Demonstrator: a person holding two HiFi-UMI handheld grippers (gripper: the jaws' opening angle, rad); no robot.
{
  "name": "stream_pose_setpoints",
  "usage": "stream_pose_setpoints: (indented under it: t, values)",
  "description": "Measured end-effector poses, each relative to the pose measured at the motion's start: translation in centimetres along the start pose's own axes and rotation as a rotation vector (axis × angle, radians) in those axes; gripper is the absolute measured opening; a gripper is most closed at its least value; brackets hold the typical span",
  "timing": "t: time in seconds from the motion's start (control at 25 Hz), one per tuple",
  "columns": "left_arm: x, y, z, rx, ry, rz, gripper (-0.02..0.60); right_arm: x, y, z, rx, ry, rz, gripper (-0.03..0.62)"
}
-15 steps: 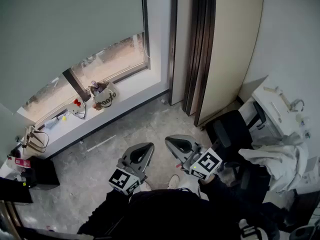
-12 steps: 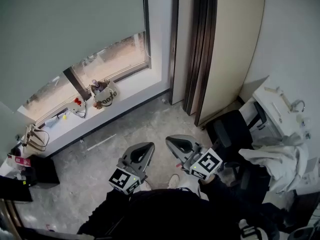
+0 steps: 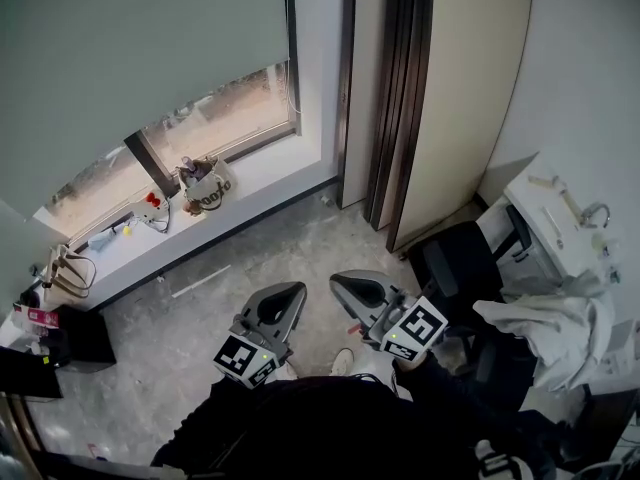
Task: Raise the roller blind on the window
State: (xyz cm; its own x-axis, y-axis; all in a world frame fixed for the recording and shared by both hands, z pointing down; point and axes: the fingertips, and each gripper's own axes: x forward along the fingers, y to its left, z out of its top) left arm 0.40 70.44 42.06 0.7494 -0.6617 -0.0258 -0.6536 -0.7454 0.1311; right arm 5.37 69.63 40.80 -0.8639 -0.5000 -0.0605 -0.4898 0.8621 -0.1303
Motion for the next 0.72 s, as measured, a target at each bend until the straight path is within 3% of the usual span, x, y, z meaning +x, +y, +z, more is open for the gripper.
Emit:
stream_pose_setpoints:
  t: [0.12, 0.72]
  values:
    - [0.8, -0.2, 0.1, -0.022, -0.003, -0.002, 0.007, -0.5, -0.7, 0.2, 0.005, -0.004, 0.003, 0.006]
    - [7.1, -0.6, -0.6, 0.031, 0.018, 0.041, 0.007, -1.7, -5.6, 0.6, -0.068, 0.013, 0.064, 0.006]
